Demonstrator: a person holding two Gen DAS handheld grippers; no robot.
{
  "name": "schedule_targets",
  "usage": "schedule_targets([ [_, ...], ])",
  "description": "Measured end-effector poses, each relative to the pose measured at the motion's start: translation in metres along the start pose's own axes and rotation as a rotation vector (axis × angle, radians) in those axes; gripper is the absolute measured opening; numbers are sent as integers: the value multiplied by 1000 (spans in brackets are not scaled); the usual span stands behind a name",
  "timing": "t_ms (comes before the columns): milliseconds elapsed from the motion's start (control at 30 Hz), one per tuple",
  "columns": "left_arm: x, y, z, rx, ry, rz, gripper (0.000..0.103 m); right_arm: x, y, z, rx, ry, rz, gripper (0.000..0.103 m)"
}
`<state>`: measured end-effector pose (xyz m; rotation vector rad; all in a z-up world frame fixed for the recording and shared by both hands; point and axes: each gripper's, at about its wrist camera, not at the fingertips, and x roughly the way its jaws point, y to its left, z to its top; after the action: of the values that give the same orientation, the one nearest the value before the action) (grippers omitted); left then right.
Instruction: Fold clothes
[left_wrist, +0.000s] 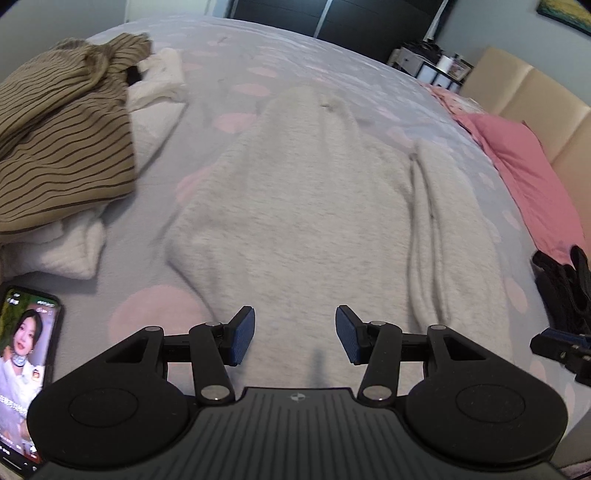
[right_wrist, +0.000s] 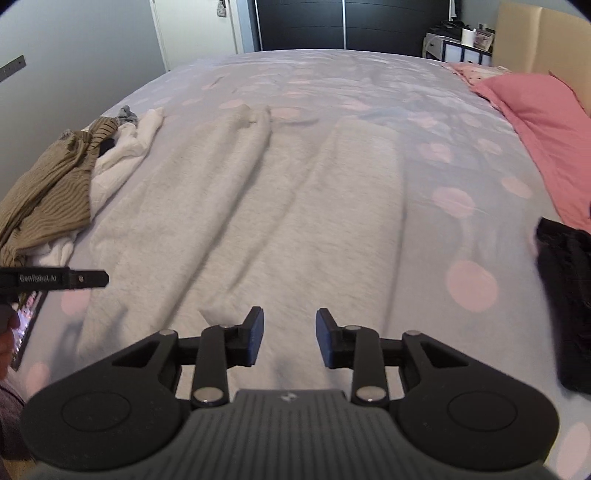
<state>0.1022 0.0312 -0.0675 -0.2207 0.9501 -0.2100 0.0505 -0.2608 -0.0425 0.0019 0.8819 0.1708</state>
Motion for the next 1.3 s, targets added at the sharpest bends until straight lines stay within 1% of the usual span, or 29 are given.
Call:
schedule_targets([
  [100, 3, -13, -4, 36, 13, -14, 46, -7, -3, -24, -21, 41, 12, 36],
  [133, 3, -16, -4, 44, 17, -17, 46, -9, -2, -32, -31, 56, 19, 38],
  [167, 4, -18, -5, 47, 18, -18, 46, -11, -2, -41, -40, 71, 26, 44],
  [200, 4, -20, -5, 48, 18, -18, 46, -13, 0, -50, -64, 85, 30, 52],
  [267, 4, -22, -6, 48, 19, -15, 46, -13, 9, -66, -136, 111, 29, 58],
  [300, 4, -23, -6, 50, 19, -14, 46, -11, 14, -73, -174, 122, 18, 58],
  [333, 3, -24, -7, 54, 20, -13, 46, -8, 19, -80, -220, 133, -14, 56],
  [367, 1, -25, -8, 59, 19, -13, 46, -4, 25, -86, -266, 149, -56, 47],
  [400, -1, -26, -9, 64, 15, -13, 46, -1, 30, -91, -309, 166, -98, 19],
  [433, -3, -27, -11, 69, 12, -14, 46, -1, 34, -95, -349, 176, -127, 16],
  [567, -8, -22, -14, 67, 5, 8, 46, -11, 55, -110, -550, 177, -220, 11],
  [667, -8, -15, -16, 58, 12, 40, 46, -4, 69, -126, -685, 218, -242, 11],
  [767, -11, -8, -18, 51, 11, 69, 46, 6, 74, -138, -761, 244, -250, 11],
  [833, -13, -3, -17, 34, 5, 89, 46, 3, 73, -135, -752, 248, -238, 15],
  [933, -13, 7, -15, -1, 2, 112, 47, -7, 65, -121, -671, 245, -203, 19],
  [967, -13, 11, -15, -19, 2, 114, 47, -11, 63, -115, -642, 235, -197, 32],
  [1000, -14, 15, -14, -37, 2, 115, 47, -17, 60, -108, -612, 212, -194, 46],
  [1033, -13, 19, -13, -57, 3, 112, 47, -21, 59, -102, -589, 185, -196, 50],
  [1167, -11, 32, -10, -145, -12, 84, 48, -31, 50, -74, -512, 94, -213, 54],
  [1200, -11, 34, -9, -159, -23, 88, 50, -31, 47, -68, -491, 76, -216, 60],
  [1233, -11, 35, -8, -171, -35, 102, 53, -32, 45, -63, -472, 64, -220, 63],
  [1300, -9, 39, -6, -196, -52, 122, 54, -31, 43, -52, -439, 45, -230, 65],
])
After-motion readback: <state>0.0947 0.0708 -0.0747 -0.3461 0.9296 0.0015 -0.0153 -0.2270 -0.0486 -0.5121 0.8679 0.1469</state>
